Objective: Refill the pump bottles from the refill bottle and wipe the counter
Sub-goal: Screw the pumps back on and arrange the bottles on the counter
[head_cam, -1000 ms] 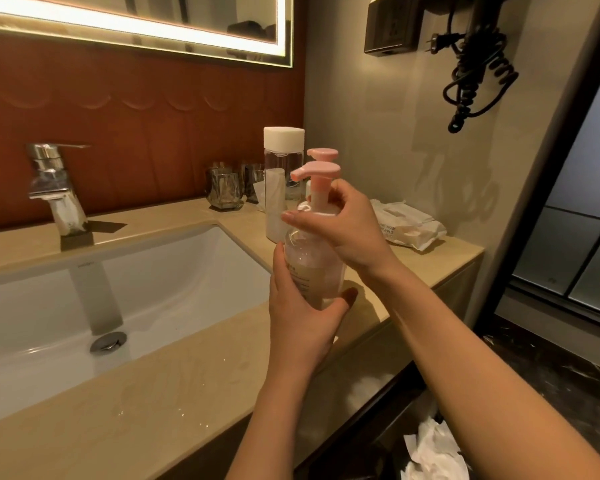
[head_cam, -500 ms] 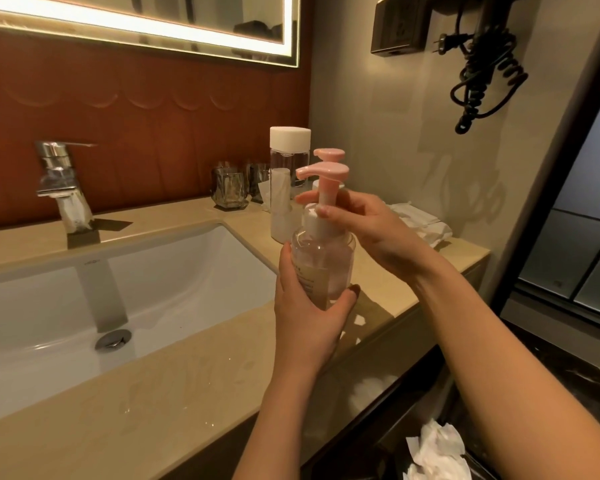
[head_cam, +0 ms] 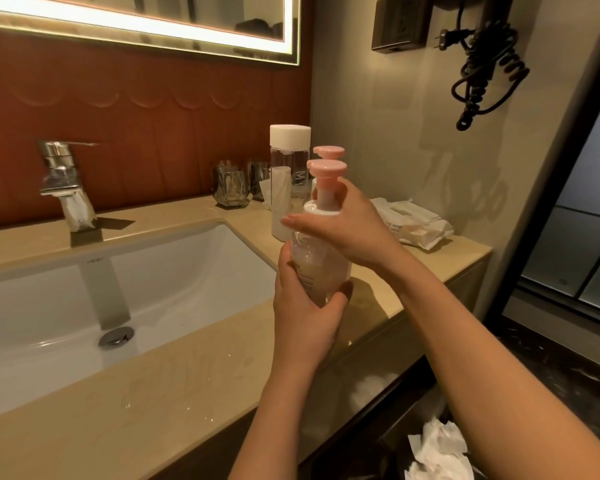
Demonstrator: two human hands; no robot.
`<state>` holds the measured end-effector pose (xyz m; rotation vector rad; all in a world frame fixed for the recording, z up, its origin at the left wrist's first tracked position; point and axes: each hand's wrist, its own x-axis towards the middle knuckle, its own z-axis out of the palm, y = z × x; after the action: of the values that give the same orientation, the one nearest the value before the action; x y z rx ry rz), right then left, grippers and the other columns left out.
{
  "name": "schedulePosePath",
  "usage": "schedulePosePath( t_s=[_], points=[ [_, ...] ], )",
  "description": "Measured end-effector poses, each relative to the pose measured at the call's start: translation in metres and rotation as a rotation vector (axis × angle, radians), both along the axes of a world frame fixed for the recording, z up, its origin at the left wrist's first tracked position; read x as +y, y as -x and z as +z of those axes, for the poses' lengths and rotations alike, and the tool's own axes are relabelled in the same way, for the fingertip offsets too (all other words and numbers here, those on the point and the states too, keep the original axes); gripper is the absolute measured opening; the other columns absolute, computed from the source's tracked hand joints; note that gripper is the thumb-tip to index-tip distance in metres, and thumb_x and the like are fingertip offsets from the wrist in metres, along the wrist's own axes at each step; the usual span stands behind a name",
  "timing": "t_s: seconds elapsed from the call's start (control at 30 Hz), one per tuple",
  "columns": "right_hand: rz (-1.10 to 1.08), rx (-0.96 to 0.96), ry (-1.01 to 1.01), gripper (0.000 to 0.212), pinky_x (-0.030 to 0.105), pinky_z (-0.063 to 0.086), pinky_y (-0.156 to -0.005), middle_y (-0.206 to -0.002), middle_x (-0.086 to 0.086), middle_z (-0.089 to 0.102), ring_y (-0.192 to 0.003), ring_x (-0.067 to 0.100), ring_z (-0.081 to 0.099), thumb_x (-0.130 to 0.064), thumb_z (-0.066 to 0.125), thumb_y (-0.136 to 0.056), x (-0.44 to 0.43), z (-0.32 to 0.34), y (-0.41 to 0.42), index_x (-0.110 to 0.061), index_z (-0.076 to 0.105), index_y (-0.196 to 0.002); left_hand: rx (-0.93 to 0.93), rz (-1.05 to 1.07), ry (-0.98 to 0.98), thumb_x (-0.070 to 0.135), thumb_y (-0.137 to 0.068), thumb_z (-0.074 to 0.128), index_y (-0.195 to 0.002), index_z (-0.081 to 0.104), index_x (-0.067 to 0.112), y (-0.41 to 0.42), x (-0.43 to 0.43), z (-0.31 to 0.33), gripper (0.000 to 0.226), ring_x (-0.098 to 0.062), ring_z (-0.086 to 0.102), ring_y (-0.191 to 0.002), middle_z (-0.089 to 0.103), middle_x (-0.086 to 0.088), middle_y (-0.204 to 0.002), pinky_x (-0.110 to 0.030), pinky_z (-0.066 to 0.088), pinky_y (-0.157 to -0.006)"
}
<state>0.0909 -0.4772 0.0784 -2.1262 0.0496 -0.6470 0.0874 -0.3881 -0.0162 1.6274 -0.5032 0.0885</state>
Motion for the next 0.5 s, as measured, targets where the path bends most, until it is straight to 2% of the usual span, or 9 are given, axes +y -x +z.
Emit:
schedulePosePath(
  t_s=[0.07,0.13,0.17,0.23,0.3,0.33,0.4,0.5],
  points=[
    [0.073,0.026,0.011,0.062,0.023,0.047,-0.085,-0.123,-0.003,0.052,-0.106,0.008,0.053,-0.043,0.072,-0.073,-0.002,0.0,0.004,-0.022,0.045,-0.125,-0.001,-0.005,0.004,0.03,-0.075,0.076,-0.145,0.014,0.038,0.0,0.0,0.0,0.094,-0.011,0.035,-0.133,0.032,0.011,-0.147,-0.031,0.038,-0.105],
    [0.204,0.068,0.004,0.039,0.01,0.044,-0.075,-0.117,-0.009,0.053,-0.098,-0.002,0.052,-0.04,0.06,-0.085,-0.008,0.002,0.009,-0.024,0.049,-0.12,-0.016,-0.006,-0.006,0.029,-0.076,0.075,-0.145,0.014,0.039,0.001,0.001,0.001,0.092,-0.011,0.036,-0.131,0.033,0.012,-0.146,-0.025,0.038,-0.099],
    [0.274,0.106,-0.037,0.032,0.008,0.042,-0.074,-0.116,-0.013,0.052,-0.098,-0.005,0.05,-0.039,0.054,-0.091,-0.011,0.004,0.011,-0.026,0.051,-0.119,-0.021,-0.004,-0.014,0.029,-0.077,0.075,-0.145,0.014,0.039,0.001,0.002,0.001,0.092,-0.011,0.037,-0.13,0.033,0.012,-0.145,-0.025,0.038,-0.097],
    [0.363,0.147,-0.12,0.031,0.013,0.039,-0.089,-0.123,-0.017,0.051,-0.11,-0.003,0.048,-0.041,0.049,-0.09,-0.019,0.003,0.012,-0.03,0.054,-0.119,-0.03,-0.002,-0.024,0.03,-0.078,0.073,-0.145,0.013,0.038,0.001,0.003,0.001,0.091,-0.011,0.036,-0.13,0.033,0.011,-0.145,-0.022,0.037,-0.095],
    [0.401,0.123,-0.181,0.036,0.03,0.033,-0.106,-0.131,-0.012,0.053,-0.121,0.006,0.047,-0.037,0.05,-0.084,-0.027,0.0,0.011,-0.03,0.057,-0.119,-0.037,-0.006,-0.025,0.031,-0.079,0.073,-0.145,0.012,0.039,0.002,0.003,0.002,0.09,-0.01,0.035,-0.13,0.032,0.012,-0.146,-0.021,0.035,-0.095],
    [0.41,0.105,-0.207,0.036,0.034,0.032,-0.108,-0.13,-0.009,0.056,-0.122,0.009,0.048,-0.034,0.052,-0.082,-0.028,0.0,0.012,-0.028,0.059,-0.117,-0.038,-0.007,-0.026,0.031,-0.079,0.072,-0.144,0.012,0.039,0.002,0.003,0.002,0.089,-0.01,0.034,-0.13,0.031,0.012,-0.146,-0.021,0.034,-0.095],
    [0.406,0.076,-0.221,0.032,0.03,0.038,-0.102,-0.123,-0.006,0.062,-0.117,0.009,0.052,-0.031,0.059,-0.079,-0.029,0.001,0.012,-0.023,0.064,-0.111,-0.037,-0.009,-0.023,0.03,-0.079,0.072,-0.144,0.012,0.039,0.003,0.004,0.003,0.089,-0.01,0.034,-0.13,0.031,0.012,-0.147,-0.02,0.034,-0.094],
    [0.355,0.042,-0.228,0.026,0.018,0.045,-0.085,-0.112,-0.004,0.067,-0.107,0.007,0.059,-0.028,0.07,-0.078,-0.027,0.003,0.011,-0.02,0.066,-0.102,-0.028,-0.007,-0.015,0.03,-0.079,0.072,-0.144,0.013,0.04,0.002,0.003,0.003,0.089,-0.011,0.036,-0.13,0.033,0.012,-0.146,-0.023,0.036,-0.095]
  ],
)
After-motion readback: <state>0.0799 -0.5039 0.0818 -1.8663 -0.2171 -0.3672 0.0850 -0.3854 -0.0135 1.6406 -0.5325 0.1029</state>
